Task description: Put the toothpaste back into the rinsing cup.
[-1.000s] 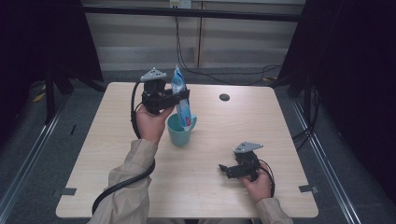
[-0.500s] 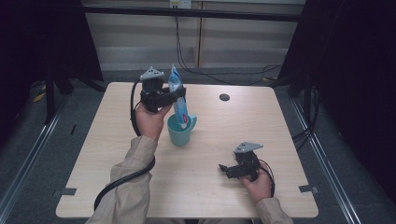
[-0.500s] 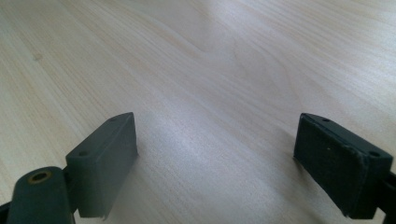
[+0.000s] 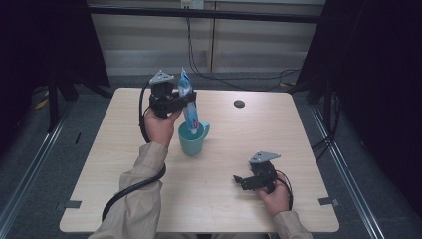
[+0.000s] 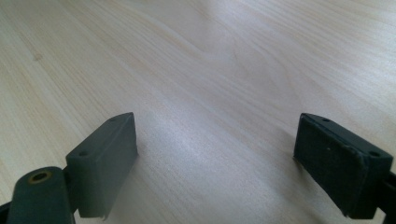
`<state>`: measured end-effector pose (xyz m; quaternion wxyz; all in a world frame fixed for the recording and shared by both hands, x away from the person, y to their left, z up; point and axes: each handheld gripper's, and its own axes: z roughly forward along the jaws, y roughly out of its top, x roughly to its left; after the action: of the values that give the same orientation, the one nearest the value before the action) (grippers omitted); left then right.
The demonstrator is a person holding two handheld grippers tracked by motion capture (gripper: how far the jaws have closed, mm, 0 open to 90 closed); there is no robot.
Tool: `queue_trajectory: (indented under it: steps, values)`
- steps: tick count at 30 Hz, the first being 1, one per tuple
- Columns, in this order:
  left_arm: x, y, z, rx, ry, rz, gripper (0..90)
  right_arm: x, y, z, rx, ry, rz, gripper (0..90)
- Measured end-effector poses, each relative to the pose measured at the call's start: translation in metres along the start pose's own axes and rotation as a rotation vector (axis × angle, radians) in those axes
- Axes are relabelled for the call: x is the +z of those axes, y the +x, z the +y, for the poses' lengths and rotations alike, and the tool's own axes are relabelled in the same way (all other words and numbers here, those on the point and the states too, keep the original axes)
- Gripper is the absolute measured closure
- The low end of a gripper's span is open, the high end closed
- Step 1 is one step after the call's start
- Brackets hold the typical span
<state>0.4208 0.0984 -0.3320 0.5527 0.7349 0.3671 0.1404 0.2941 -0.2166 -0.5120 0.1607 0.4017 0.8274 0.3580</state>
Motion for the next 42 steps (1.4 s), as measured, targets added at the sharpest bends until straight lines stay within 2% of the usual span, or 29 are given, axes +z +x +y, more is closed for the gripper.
queue_trajectory:
  steps: [8, 19, 42]
  values:
    - [0.004, 0.003, -0.005, 0.01, 0.005, 0.022, 73.1, 0.0, 0.0, 0.0, 0.004, 0.002, -0.001, 12.8]
    - [0.009, 0.005, -0.017, -0.002, 0.012, 0.046, 73.1, 0.0, 0.0, 0.0, 0.002, 0.001, 0.0, 12.8]
    - [0.016, 0.007, -0.032, -0.01, 0.04, 0.058, 73.0, 0.0, 0.0, 0.0, -0.001, 0.001, 0.001, 12.8]
